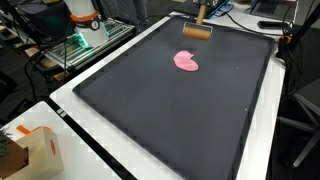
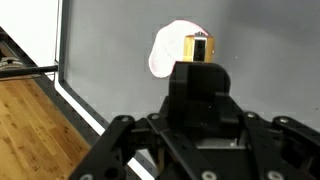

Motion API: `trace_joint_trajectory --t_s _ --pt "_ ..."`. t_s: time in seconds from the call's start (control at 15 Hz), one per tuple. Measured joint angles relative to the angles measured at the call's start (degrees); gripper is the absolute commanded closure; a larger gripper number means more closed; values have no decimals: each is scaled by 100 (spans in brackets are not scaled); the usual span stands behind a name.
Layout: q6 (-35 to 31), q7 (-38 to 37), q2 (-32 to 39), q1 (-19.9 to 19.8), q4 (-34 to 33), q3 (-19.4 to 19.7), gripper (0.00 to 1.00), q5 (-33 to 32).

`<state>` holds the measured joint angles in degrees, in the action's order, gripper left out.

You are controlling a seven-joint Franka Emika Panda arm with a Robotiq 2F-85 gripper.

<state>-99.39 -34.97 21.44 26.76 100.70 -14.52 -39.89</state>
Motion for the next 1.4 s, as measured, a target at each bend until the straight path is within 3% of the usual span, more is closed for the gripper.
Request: trace_joint_trajectory --t_s 0.67,1.4 --pt "292 -1081 694 338 -485 155 75 -274" --pt "601 -1573 994 485 -843 295 75 -354"
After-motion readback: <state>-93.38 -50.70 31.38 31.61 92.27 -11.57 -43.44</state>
